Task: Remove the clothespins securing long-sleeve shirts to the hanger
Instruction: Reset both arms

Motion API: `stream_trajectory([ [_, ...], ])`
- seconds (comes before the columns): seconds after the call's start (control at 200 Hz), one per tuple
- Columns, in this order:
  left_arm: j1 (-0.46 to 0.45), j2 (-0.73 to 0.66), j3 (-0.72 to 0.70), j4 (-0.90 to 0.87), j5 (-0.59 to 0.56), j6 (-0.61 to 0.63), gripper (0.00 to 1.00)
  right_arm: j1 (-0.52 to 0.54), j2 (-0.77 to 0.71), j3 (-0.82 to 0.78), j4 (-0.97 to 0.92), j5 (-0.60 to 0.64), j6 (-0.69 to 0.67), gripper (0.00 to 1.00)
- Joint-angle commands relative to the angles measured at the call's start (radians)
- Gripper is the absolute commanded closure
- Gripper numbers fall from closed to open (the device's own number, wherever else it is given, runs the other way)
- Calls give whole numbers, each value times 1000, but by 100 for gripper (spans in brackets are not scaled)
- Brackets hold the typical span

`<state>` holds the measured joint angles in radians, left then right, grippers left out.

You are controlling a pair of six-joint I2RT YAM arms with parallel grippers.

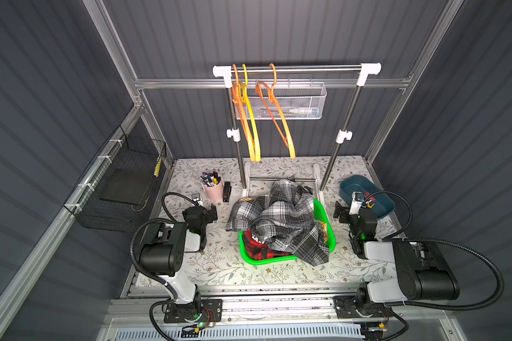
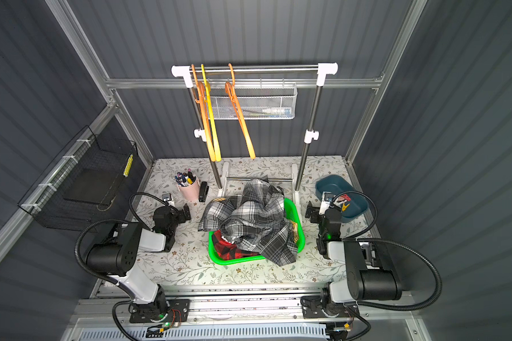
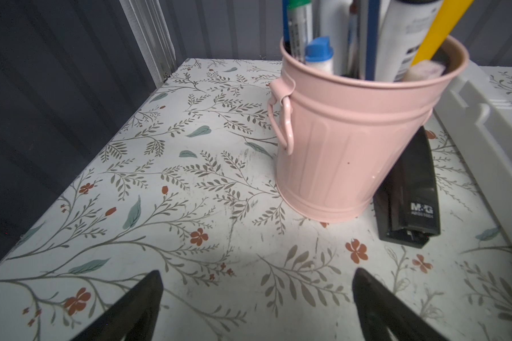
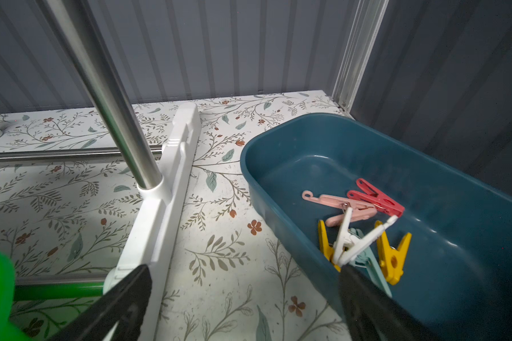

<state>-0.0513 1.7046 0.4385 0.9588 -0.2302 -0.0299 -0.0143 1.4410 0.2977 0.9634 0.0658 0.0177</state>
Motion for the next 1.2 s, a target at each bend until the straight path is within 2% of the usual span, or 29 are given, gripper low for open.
stream_trajectory([
  [0.0, 2, 11, 17, -9, 2, 3, 0, -10, 2, 21, -6, -20, 0, 1],
  [0.125, 2, 12, 12, -2, 3, 7, 0, -14, -1, 18, -4, -20, 5, 1],
  [0.27, 2, 10, 9, 4, 3, 7, 0, -10, -3, -38, 102, 16, 13, 1],
  [0.4, 2, 10, 9, 3, 3, 7, 0, -13, 1, 31, -26, 6, 16, 1],
  [0.545, 2, 10, 9, 5, 5, 7, 0, 1, 1, -71, 171, 48, 11, 1],
  [0.61, 2, 10, 9, 4, 6, 7, 0, 0, 7, -9, 66, 67, 20, 1],
  [0.655, 2, 10, 9, 4, 4, 7, 0, -7, 1, 38, -42, 38, 22, 1],
  [0.685, 2, 10, 9, 4, 4, 6, 0, -23, 0, 24, -16, 13, 30, 1],
  [0.816, 2, 10, 9, 4, 4, 7, 0, -9, -2, -66, 156, 62, 29, 1],
  [0.861, 2, 10, 9, 5, 5, 7, 0, -9, 5, -39, 118, 92, 41, 1],
  [0.931, 2, 10, 9, 5, 4, 6, 0, -13, 2, 39, -45, 95, 52, 1],
  [0.956, 2, 10, 9, 4, 4, 8, 0, -22, -1, 23, -13, 79, 58, 1],
  [1.011, 2, 10, 9, 4, 3, 7, 0, -16, 5, 1, 37, 133, 67, 1],
  [1.196, 2, 10, 9, 5, 4, 8, 0, -14, 2, 13, 9, 149, 71, 1],
])
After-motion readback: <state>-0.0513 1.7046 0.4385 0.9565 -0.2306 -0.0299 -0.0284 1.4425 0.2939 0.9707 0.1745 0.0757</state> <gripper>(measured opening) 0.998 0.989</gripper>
